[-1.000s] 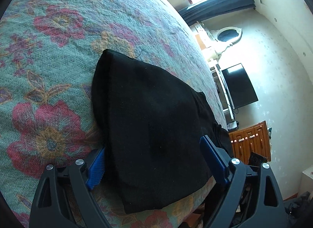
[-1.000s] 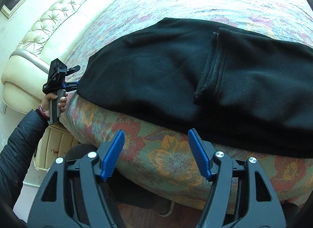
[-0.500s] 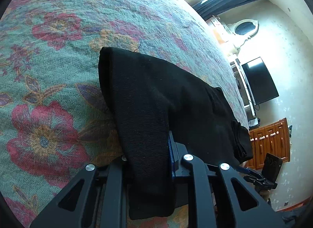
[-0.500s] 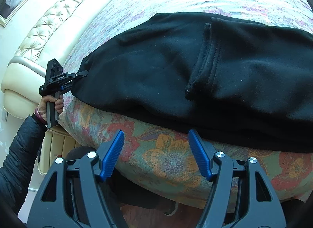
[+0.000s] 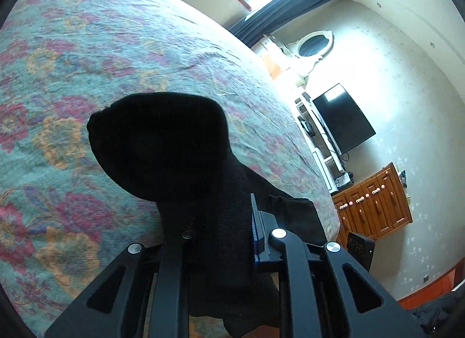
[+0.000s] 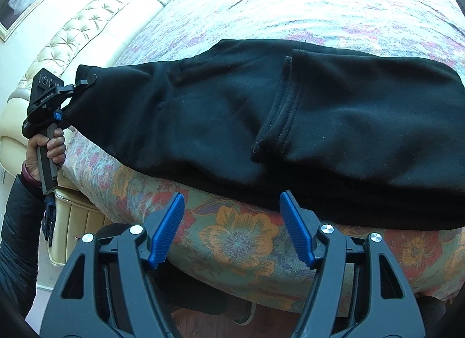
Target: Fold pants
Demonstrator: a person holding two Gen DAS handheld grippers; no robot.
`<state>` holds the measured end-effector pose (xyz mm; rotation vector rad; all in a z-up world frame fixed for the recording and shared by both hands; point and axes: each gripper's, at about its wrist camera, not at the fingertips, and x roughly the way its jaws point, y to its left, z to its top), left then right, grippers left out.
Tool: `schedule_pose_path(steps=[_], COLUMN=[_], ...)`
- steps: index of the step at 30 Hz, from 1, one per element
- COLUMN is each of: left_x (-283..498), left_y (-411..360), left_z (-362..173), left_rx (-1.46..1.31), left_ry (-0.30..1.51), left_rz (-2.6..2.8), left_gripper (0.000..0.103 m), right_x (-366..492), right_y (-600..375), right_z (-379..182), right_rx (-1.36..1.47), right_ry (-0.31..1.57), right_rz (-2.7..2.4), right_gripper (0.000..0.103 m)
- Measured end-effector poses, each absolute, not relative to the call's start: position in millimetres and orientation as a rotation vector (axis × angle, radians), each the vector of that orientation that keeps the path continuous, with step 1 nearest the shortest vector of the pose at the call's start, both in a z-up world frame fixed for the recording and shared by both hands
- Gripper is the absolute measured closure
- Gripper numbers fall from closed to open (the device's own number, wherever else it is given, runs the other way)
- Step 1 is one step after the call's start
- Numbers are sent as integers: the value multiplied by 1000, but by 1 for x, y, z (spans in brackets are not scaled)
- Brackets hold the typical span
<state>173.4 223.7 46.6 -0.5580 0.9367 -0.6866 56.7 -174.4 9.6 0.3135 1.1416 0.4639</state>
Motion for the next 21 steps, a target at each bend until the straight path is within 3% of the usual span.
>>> schedule_pose_path(steps=[9,21], left_x=[167,169], left_y=[98,-46], left_z=[75,28], left_rx=[-421,-298], left_ry=[938,1065], left_rz=[-839,-924], left_gripper=[86,86], right_x=[49,37], right_y=[-204,-271], right_z=[30,40], right_rx=[354,489], right_ry=[1091,1047], right_rz=[439,335], right_gripper=[35,35])
